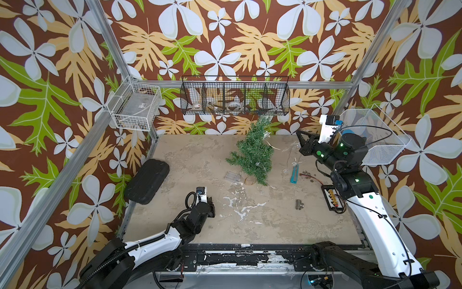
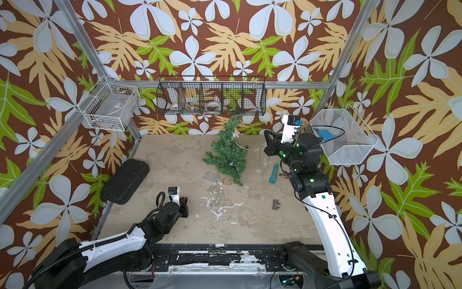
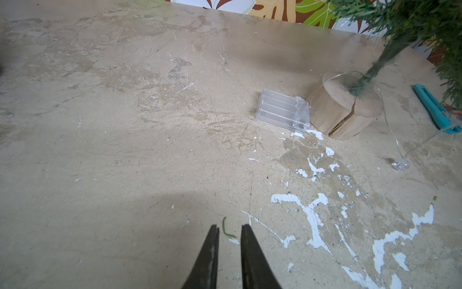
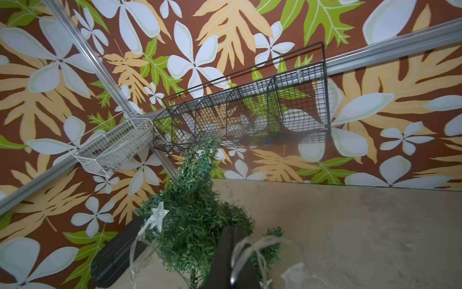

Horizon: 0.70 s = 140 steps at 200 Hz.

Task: Remove string lights from the small christmas tree
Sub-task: Remove the light string from the Christmas tree.

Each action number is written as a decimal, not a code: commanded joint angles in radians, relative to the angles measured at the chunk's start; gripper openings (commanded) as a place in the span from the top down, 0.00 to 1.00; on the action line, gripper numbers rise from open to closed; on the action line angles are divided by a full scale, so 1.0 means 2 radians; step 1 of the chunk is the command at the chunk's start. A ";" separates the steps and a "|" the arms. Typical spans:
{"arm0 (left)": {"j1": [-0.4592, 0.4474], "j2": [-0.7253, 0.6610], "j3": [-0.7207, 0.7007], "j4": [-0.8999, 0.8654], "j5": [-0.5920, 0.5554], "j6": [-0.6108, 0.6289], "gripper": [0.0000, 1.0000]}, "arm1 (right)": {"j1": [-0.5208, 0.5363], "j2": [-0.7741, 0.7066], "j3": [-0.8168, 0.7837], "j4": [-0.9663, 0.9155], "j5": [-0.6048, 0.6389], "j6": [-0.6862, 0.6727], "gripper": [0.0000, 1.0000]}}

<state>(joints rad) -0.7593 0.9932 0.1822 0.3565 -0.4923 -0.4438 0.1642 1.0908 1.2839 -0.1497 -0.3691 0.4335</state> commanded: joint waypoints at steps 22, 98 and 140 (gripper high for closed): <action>0.000 -0.003 0.002 0.010 -0.004 0.000 0.81 | 0.039 0.011 -0.016 0.014 -0.034 -0.022 1.00; 0.000 -0.015 -0.003 0.008 -0.005 -0.004 0.81 | 0.099 -0.009 -0.132 -0.010 0.048 -0.075 1.00; 0.000 -0.008 0.000 0.009 0.001 -0.001 0.81 | 0.111 -0.025 -0.184 -0.007 0.045 -0.077 1.00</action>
<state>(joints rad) -0.7593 0.9722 0.1772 0.3565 -0.4908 -0.4442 0.3775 1.0515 0.9531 -0.1837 -0.2886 0.2970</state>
